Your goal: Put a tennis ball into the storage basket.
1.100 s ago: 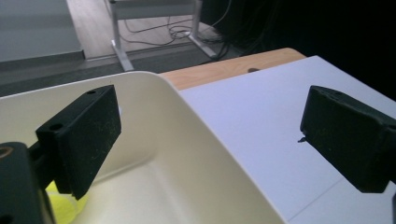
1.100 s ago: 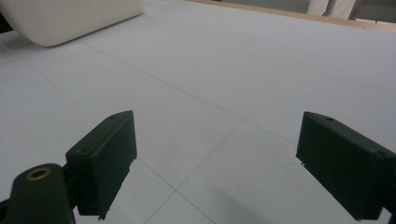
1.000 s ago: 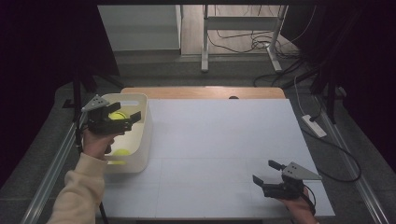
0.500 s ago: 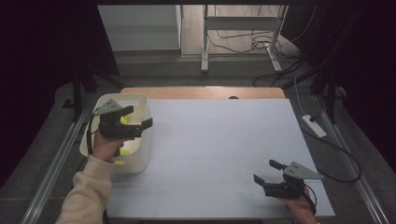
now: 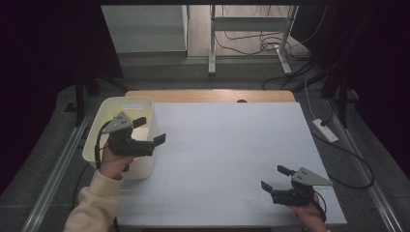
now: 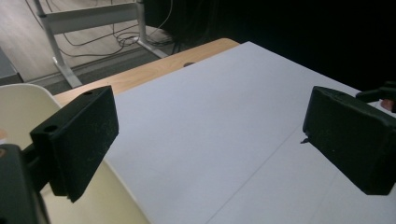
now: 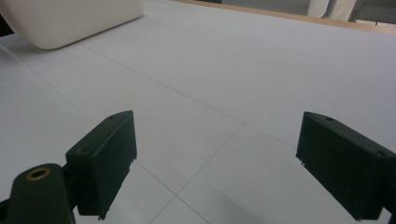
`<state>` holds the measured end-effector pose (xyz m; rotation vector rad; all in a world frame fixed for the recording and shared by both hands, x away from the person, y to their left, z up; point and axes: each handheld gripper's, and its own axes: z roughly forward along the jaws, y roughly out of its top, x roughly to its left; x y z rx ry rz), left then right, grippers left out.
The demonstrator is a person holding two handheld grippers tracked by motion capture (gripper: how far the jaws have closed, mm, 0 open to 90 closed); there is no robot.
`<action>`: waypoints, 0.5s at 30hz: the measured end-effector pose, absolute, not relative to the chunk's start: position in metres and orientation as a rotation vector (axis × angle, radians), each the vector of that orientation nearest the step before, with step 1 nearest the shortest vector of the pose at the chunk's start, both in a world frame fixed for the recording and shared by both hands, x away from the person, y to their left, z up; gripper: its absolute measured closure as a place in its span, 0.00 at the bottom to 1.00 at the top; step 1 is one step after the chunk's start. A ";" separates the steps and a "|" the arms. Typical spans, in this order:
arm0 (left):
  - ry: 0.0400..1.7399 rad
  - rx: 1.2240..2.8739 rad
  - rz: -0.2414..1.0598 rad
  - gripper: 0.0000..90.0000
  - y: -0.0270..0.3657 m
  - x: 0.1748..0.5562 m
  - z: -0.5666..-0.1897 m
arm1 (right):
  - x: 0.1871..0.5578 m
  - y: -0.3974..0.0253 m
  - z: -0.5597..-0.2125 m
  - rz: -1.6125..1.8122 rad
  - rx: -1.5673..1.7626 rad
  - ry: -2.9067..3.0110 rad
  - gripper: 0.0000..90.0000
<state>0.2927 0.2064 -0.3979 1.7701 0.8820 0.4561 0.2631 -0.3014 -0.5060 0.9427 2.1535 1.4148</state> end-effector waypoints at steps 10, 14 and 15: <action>0.821 1.769 0.417 0.06 0.192 0.276 -0.401 | 0.265 -0.299 -0.507 1.412 0.934 2.159 0.14; 0.814 1.773 0.410 0.06 0.187 0.273 -0.405 | 0.265 -0.299 -0.507 1.411 0.932 2.161 0.14; 0.813 1.772 0.407 0.06 0.185 0.272 -0.406 | 0.265 -0.299 -0.507 1.412 0.932 2.161 0.14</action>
